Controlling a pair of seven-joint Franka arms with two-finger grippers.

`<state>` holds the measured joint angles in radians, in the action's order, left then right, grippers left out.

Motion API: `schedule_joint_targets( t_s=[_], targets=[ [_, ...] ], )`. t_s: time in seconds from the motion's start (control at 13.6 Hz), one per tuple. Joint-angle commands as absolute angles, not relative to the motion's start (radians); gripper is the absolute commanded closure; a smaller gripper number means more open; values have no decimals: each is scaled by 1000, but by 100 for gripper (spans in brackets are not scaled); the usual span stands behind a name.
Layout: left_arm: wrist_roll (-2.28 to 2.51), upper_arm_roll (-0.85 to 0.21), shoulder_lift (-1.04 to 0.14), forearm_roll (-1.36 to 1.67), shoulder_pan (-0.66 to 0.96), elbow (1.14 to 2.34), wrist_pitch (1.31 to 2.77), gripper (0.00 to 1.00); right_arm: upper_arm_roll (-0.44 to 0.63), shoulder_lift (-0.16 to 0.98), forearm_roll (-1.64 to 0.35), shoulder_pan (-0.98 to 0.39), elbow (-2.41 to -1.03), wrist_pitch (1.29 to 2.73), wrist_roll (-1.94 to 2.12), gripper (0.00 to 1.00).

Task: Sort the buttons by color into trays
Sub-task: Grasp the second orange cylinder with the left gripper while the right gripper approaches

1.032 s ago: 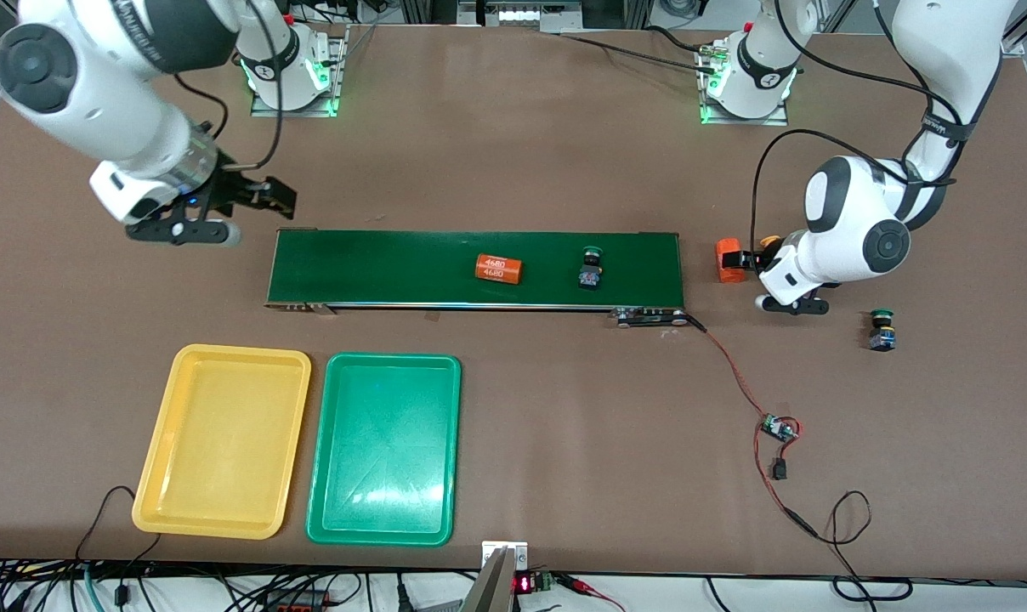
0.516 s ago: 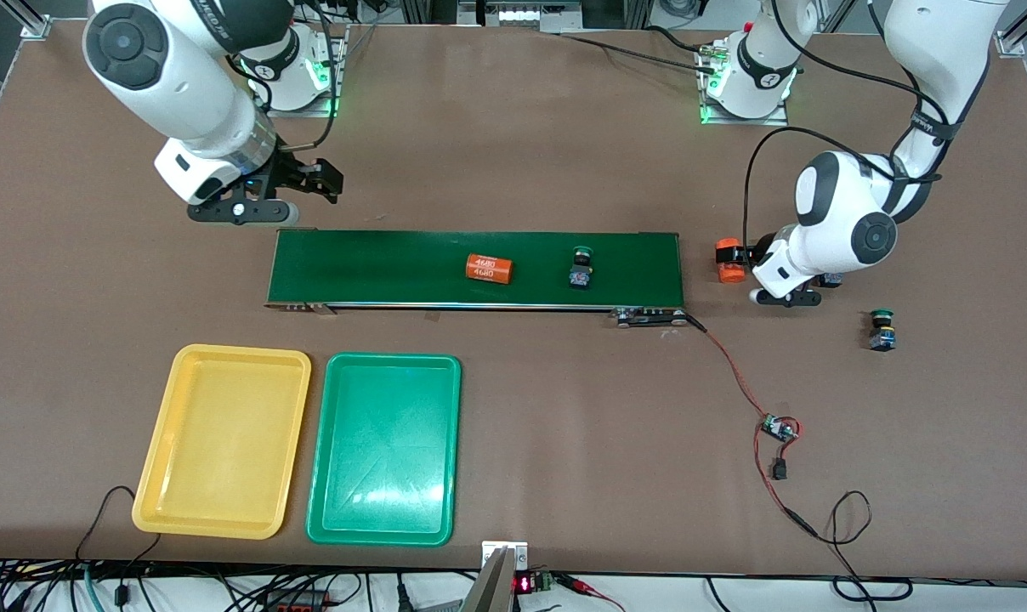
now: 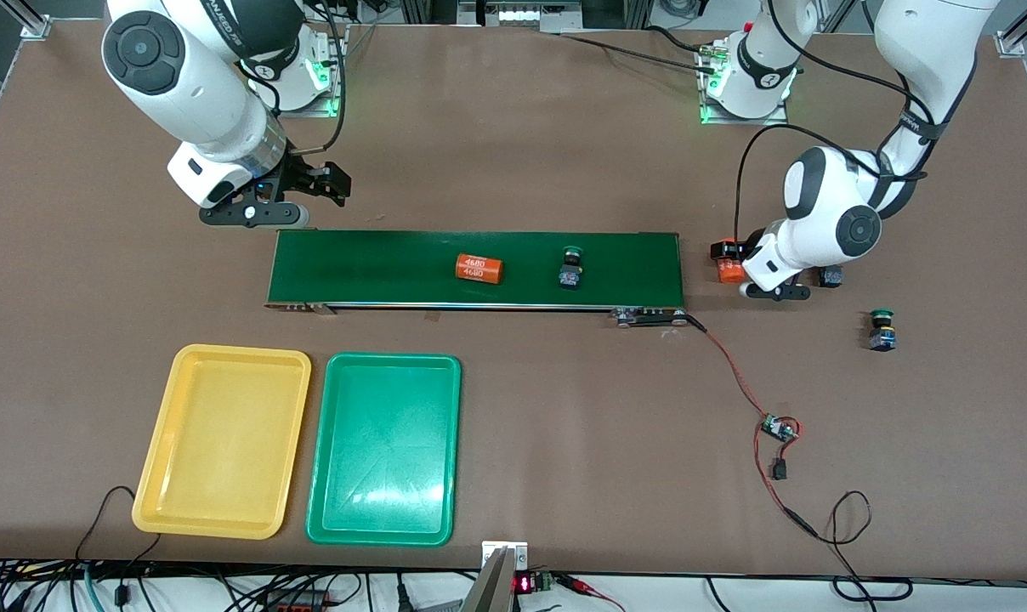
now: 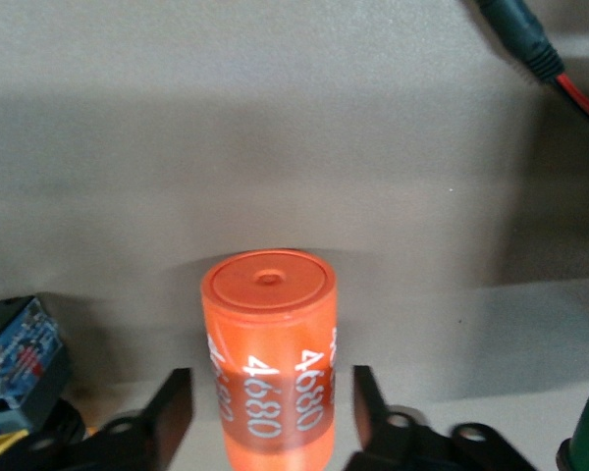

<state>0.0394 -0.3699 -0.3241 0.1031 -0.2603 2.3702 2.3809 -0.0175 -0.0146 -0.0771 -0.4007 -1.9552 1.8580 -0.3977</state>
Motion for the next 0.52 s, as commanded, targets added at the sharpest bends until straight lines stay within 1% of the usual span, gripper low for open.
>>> schedule_joint_targets(
  t_s=[0.0, 0.07, 0.15, 0.22, 0.37, 0.44],
  targets=[
    [63, -373, -301, 130, -249, 2376, 2384, 95, -122, -38, -80, -320, -2066, 1975, -449, 0],
    [61, -374, -293, 130, -244, 2372, 2384, 100, -234, -38, -80, -223, -2081, 1999, -466, 0],
    [52, -374, -278, 129, -236, 2365, 2384, 100, -326, -34, -81, -142, -2085, 2008, -482, 0],
    [52, -376, -253, 126, -233, 2355, 2379, 100, -380, -29, -81, -111, -2086, 2026, -521, 0],
    [28, -422, -218, 120, -232, 2301, 2315, 100, -387, -31, -80, -114, -2115, 2065, -569, 0],
    [11, -426, -207, 118, -227, 2265, 2265, 100, -387, -29, -80, -115, -2115, 2068, -569, 0]
  ],
)
